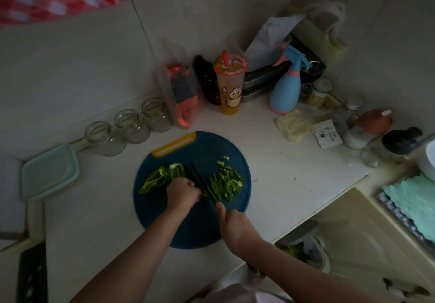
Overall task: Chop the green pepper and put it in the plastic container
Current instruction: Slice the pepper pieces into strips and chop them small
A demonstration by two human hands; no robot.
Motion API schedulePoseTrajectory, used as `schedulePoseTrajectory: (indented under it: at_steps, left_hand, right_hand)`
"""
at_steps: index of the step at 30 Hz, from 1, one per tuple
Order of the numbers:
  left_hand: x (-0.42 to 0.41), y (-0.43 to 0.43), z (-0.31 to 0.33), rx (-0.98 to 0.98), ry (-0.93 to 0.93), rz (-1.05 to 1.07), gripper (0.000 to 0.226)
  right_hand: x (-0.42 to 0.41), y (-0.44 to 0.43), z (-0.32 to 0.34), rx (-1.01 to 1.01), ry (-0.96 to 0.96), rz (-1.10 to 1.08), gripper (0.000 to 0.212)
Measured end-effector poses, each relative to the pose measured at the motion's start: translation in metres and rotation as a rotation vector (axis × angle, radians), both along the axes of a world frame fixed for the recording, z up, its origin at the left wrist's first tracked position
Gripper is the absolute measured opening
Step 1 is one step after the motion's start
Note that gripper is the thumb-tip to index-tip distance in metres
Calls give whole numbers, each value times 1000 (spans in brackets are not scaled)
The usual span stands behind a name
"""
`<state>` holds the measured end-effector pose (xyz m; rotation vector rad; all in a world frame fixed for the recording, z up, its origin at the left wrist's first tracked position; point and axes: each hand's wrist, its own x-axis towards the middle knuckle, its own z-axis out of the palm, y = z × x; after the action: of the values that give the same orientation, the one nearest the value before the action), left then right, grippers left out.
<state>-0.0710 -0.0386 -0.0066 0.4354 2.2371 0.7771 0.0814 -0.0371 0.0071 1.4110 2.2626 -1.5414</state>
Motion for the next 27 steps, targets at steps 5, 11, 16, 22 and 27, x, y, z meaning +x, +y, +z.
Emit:
schedulePoseTrajectory:
  at_steps: [5,11,16,22,27]
  left_hand:
    - [-2,-1,-1,-3,29,-48,35]
    - [-1,-3,0,11,33,-88,35]
    - [-2,-7,2,44,-67,-73,30]
    - [-3,-11,1,171,-202,72,32]
    - [1,-4,0,175,-130,24,29]
  right_hand:
    - [-9,-1,-12,-106,-3,-145,40]
    - [-29,10,-9,-106,-10,-226,53]
    - [-25,12,-10,-151,61,-311,55]
    - [-11,15,-14,-102,49,-311,59]
    - [-5,17,-12,-88,87,-235,59]
